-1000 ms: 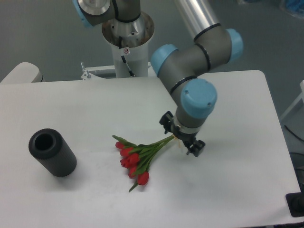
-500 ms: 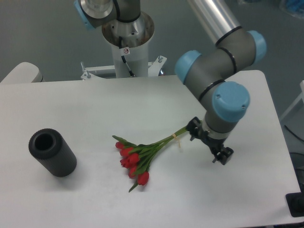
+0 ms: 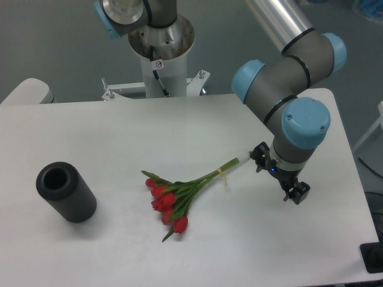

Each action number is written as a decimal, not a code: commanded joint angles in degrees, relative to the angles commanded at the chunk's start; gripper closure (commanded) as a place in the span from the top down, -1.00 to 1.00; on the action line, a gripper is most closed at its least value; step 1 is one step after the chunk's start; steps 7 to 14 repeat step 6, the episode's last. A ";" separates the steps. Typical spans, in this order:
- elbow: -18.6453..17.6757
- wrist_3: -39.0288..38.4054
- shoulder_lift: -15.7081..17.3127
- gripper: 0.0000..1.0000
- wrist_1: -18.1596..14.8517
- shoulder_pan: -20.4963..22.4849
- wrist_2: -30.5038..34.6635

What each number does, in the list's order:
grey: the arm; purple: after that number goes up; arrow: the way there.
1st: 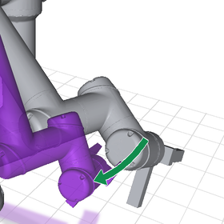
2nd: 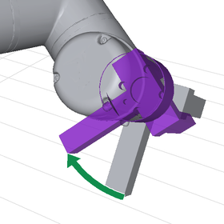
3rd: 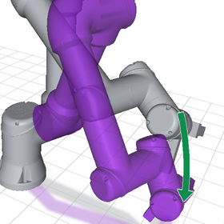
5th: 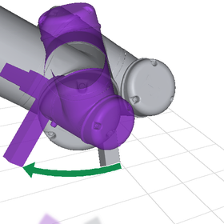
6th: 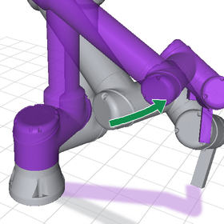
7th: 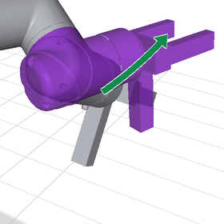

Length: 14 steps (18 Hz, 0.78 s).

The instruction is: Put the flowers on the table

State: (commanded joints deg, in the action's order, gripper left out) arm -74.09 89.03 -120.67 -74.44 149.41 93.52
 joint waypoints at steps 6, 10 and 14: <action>-0.61 1.05 0.17 1.00 0.53 0.00 0.09; -0.61 1.05 0.17 1.00 0.53 0.00 0.09; -0.61 1.05 0.17 1.00 0.53 0.00 0.09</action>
